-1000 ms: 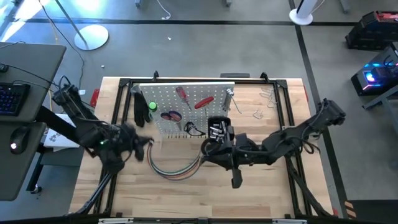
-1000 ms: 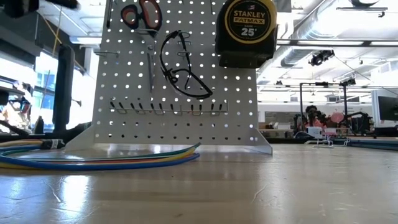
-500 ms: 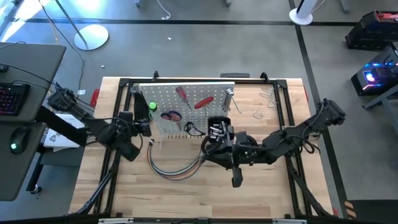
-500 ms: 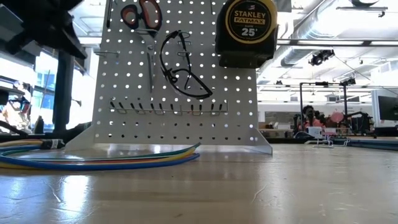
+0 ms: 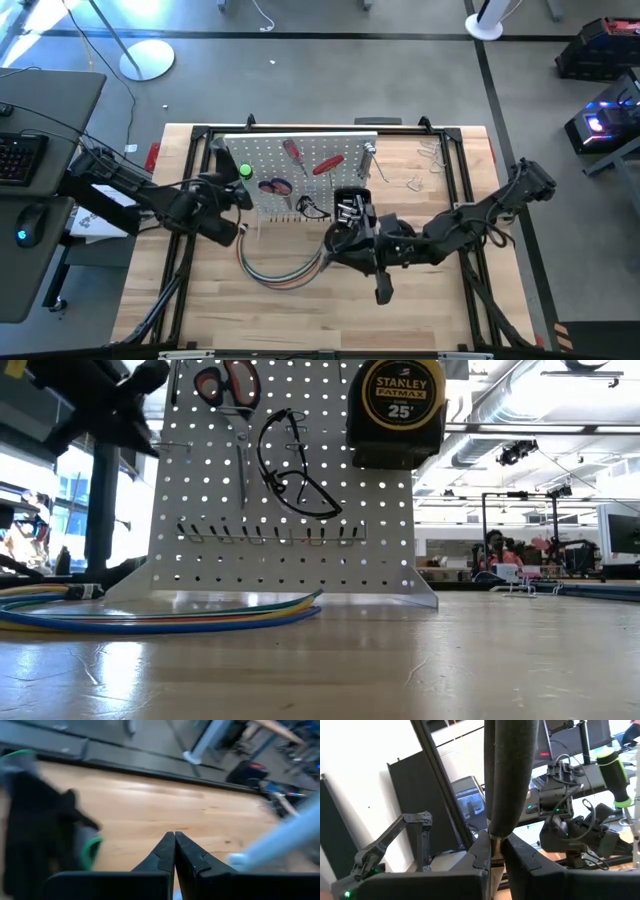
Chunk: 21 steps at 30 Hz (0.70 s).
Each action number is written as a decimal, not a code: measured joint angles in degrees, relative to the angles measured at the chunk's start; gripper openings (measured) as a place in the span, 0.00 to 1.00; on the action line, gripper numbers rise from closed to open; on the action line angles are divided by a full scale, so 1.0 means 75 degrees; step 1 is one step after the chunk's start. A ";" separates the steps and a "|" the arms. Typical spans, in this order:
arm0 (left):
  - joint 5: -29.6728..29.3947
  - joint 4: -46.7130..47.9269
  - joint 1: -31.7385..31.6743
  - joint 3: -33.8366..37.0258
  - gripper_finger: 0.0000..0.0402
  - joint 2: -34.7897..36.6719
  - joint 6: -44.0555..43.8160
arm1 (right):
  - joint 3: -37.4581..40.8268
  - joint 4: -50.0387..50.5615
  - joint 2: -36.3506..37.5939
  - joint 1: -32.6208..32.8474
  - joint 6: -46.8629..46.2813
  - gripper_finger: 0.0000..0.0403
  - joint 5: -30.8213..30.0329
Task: Hang tools onto peg board
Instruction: Hang the plier on the peg board
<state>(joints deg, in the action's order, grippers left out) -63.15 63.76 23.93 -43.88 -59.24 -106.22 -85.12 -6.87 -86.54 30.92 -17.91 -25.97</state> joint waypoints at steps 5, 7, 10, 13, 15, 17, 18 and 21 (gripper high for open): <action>-0.0338 -0.1471 -0.0004 0.0012 0.00 0.0000 0.1668 | 0.0000 0.0026 0.0000 0.0000 0.0082 0.04 0.0196; -0.0222 -0.2009 -0.0004 0.0017 0.00 -0.0005 0.2172 | 0.0000 0.0019 0.0000 0.0004 0.0134 0.04 0.0275; -0.0007 -0.2634 0.0006 -0.0002 0.00 -0.0002 0.2631 | 0.0000 0.0029 0.0000 0.0050 0.0204 0.04 0.0320; 0.0101 -0.3235 0.0011 -0.0005 0.00 -0.0036 0.3130 | 0.0000 0.0033 0.0000 0.0057 0.0261 0.04 0.0328; 0.0253 -0.3741 0.0002 0.0003 0.00 -0.0063 0.3557 | 0.0000 0.0080 0.0000 0.0086 0.0360 0.04 0.0340; 0.0478 -0.4257 0.0009 0.0006 0.00 -0.0126 0.3944 | 0.0000 0.0137 0.0000 0.0087 0.0459 0.04 0.0340; 0.0594 -0.4513 0.0011 0.0003 0.00 -0.0164 0.4099 | 0.0000 0.0205 0.0000 0.0090 0.0462 0.04 0.0338; 0.0951 -0.5167 0.0014 -0.0012 0.00 -0.0356 0.4501 | 0.0000 0.0403 0.0000 0.0107 0.0458 0.04 0.0343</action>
<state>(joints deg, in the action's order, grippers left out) -56.02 25.01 24.03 -43.97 -61.91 -72.46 -85.12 -3.85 -86.54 31.72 -14.48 -23.40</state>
